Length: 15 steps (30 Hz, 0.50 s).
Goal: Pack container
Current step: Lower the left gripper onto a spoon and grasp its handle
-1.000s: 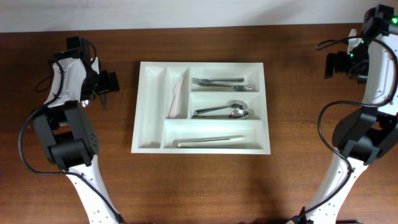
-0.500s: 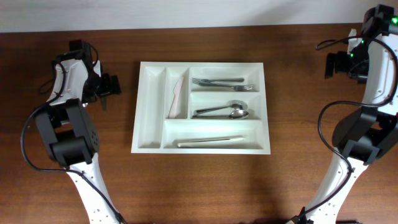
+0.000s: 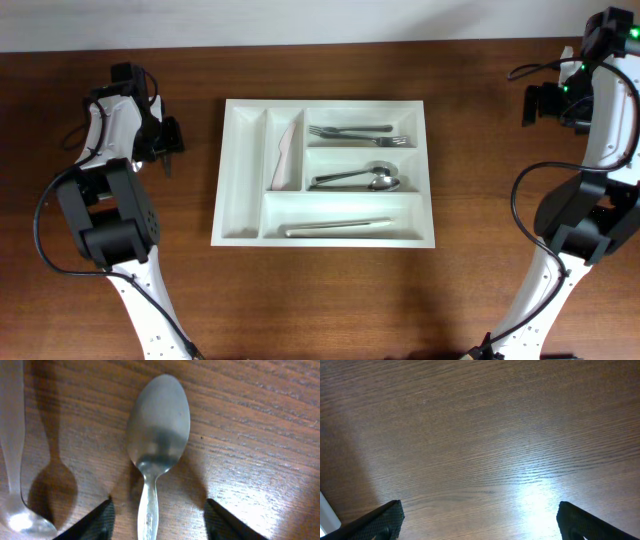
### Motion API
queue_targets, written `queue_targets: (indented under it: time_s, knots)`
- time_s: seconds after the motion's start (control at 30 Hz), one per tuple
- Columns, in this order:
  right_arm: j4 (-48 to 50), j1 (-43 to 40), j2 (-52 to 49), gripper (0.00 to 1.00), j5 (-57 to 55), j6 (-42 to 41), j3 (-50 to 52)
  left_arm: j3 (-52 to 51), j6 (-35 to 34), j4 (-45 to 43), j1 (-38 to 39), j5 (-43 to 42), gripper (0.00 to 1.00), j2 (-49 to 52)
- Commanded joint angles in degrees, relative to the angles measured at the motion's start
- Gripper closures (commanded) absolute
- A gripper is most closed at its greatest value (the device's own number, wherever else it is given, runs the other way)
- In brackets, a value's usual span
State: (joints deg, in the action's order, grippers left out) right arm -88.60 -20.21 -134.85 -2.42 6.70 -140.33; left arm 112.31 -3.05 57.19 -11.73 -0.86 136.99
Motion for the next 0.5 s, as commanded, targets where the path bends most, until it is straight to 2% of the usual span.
queue_targets:
  time_s: [0.0, 0.1, 0.3, 0.37, 0.47]
  knots:
    - [0.0, -0.1, 0.2, 0.01, 0.3, 0.3, 0.2, 0.2, 0.1, -1.3, -0.4, 0.0, 0.52, 2.0]
    - [0.0, -0.1, 0.2, 0.01, 0.3, 0.3, 0.2, 0.2, 0.1, -2.0, -0.4, 0.2, 0.69, 2.0]
    - [0.0, -0.1, 0.2, 0.01, 0.3, 0.3, 0.2, 0.2, 0.1, -2.6, -0.4, 0.2, 0.79, 2.0]
    - [0.0, -0.1, 0.2, 0.01, 0.3, 0.3, 0.2, 0.2, 0.1, -2.6, -0.4, 0.2, 0.88, 2.0]
    - [0.0, -0.1, 0.2, 0.01, 0.3, 0.3, 0.2, 0.2, 0.1, -2.7, -0.4, 0.8, 0.93, 2.0]
